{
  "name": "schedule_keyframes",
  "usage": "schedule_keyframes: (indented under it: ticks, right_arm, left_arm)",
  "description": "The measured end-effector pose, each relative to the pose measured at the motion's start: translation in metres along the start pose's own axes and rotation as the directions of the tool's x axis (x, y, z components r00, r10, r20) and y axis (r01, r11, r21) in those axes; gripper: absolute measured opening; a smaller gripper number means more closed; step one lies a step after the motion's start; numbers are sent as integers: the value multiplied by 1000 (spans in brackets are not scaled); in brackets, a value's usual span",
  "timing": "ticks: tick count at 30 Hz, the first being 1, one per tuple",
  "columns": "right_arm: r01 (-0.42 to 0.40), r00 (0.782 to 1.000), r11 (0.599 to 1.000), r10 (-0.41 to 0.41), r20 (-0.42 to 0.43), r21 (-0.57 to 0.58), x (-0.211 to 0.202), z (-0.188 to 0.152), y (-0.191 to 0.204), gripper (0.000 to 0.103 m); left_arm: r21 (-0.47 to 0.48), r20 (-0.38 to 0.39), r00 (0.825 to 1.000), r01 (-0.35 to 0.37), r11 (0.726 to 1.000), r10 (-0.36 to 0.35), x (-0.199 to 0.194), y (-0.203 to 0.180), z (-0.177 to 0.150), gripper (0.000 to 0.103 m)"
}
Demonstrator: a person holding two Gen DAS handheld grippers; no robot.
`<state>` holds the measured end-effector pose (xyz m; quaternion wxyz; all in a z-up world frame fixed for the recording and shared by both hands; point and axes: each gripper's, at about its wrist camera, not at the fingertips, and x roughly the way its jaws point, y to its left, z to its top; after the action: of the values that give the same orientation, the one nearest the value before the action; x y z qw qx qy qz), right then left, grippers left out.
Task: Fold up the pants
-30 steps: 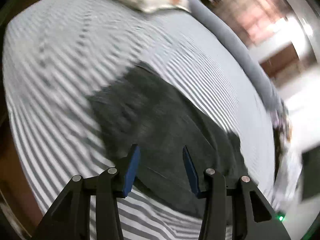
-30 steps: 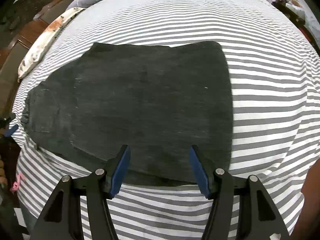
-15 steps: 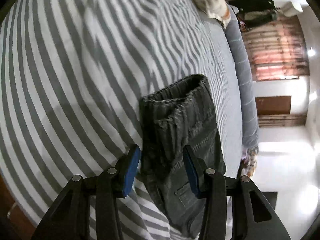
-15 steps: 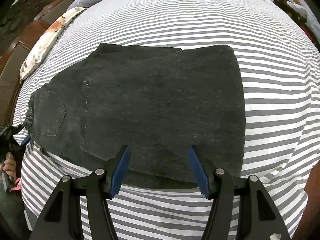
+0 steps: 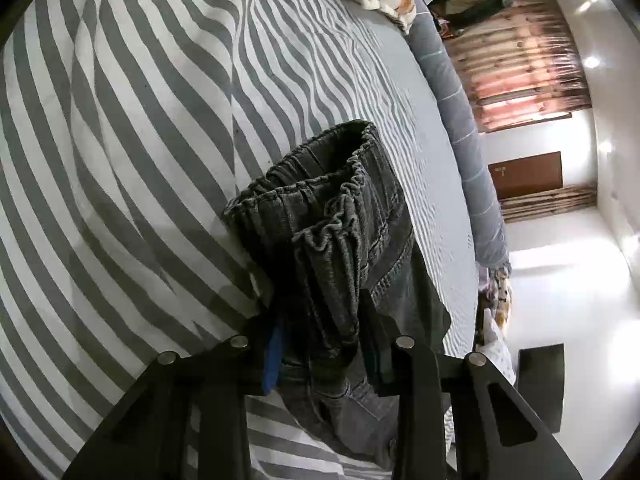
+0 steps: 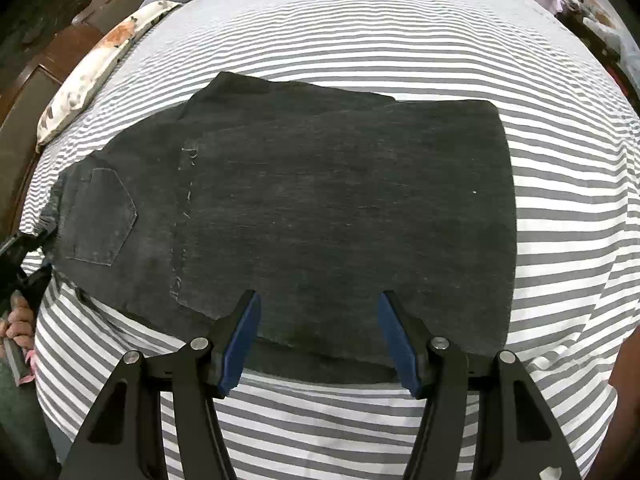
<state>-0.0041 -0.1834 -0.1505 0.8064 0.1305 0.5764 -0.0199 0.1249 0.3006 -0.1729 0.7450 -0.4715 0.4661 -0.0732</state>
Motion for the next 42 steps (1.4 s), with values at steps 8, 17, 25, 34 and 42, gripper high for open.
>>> schedule_keyframes:
  ticks: [8,17,25,34,42]
  right_arm:
    - [-5,999,1000,5,-31,-8,16,1,8,58]
    - [14,999,1000,-14,-52,-3,30,4,6,58]
    - [46,997,997,-50,-66,-63,45,4,19,73]
    - [3,998,1000,-5,-68,-24,41,6,15,76]
    - [-64,998,996,65,-22,58,15,10,-12,76]
  left_arm:
    - [-71,-12,999,-51,996,50,7,8,1,40]
    - [45,8,989,-148,988,148,8,-18,-2,32]
    - [227,121,946,-322,919,301,2,-64,-20,27]
    - [392,203,921,-387,834,332,0,-125,-50,23]
    - [535,211,939,-343,772,271,5,-191,-89,22]
